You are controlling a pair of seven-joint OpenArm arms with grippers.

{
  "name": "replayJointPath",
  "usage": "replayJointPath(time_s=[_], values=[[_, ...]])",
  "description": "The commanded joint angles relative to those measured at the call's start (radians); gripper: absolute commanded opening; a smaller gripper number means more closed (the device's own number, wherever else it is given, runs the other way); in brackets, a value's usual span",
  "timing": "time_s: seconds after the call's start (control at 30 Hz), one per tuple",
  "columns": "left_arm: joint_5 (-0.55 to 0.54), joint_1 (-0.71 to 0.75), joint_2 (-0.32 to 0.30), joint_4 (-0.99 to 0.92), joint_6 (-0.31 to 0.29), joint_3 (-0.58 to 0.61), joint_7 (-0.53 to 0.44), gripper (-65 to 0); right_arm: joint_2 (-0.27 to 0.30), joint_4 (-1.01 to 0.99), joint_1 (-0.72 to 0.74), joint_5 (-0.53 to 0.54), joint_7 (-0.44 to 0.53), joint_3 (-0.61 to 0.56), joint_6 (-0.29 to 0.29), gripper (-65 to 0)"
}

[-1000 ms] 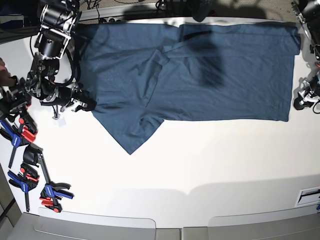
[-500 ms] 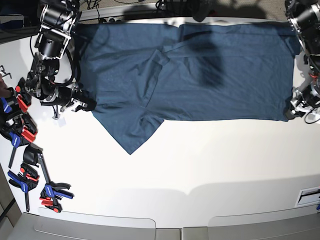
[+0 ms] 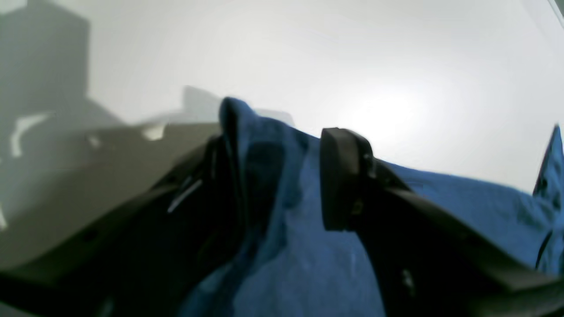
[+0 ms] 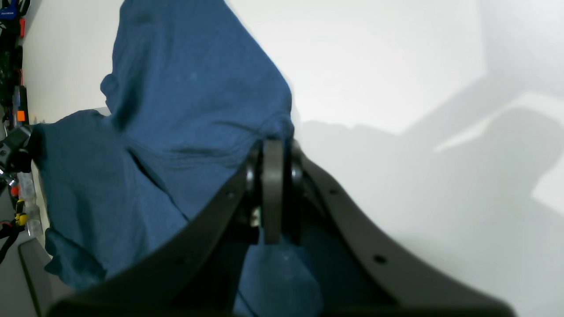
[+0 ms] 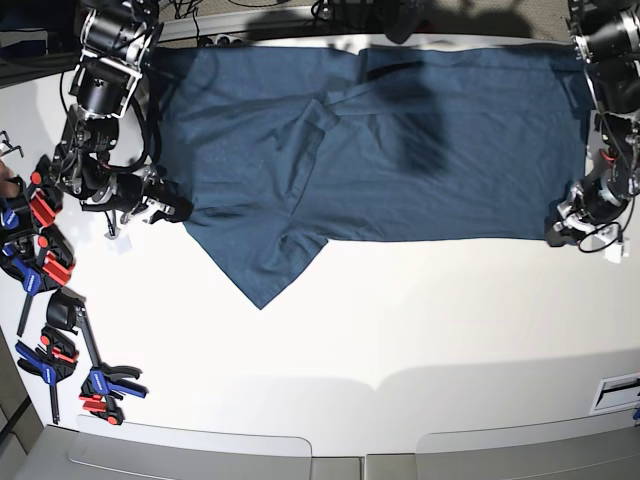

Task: Fold the T-shirt properly
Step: 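Move the left gripper to the hem corner and grasp it, then lift both grasped corners and fold them over toward the held edge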

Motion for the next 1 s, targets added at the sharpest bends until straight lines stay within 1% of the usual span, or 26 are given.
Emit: replayJointPath(time_s=[0.0,0.3,0.37,0.43,0.67,0.77,0.83,0.97], values=[[0.003,-0.014,-0.017,0.011,-0.003,-0.002,0.003,-38.5,0.014,0.011,0.018,-0.005,-0.003,0.000,-0.002,-65.0],[0.002,-0.014,-0.021,0.011,-0.003,-0.002,0.003,-50.1,0.014,0.011,0.018,-0.004,-0.001,0.000,-0.002,-65.0],[0.002,-0.014,-0.021,0.011,-0.003,-0.002,0.002,-55.5,0.014,0.011,0.019,-0.004,0.000,0.000,-0.002,-65.0],[0.003,-0.013,-0.021,0.011,-0.003,-0.002,-0.016,-64.6,0.015,0.011,0.019,-0.003,0.003,0.000,-0.003,-65.0],[0.002,-0.013,-0.021,0.011,-0.004,-0.002,-0.038,-65.0,0.015,0.015,0.019,0.007,0.006,0.000,0.000,-65.0],[0.002,-0.013,-0.021,0.016,-0.005,-0.002,-0.038,-65.0,0.015,0.030,0.019,0.007,0.007,0.000,0.024,-65.0],[0.002,-0.013,-0.021,0.031,-0.005,-0.003,-0.038,-65.0,0.015,0.047,0.019,0.007,0.009,0.000,0.026,-65.0],[-0.002,-0.008,-0.023,0.093,-0.023,-0.005,-0.033,-65.0,0.015,0.086,0.019,0.007,0.006,0.000,0.027,-65.0]])
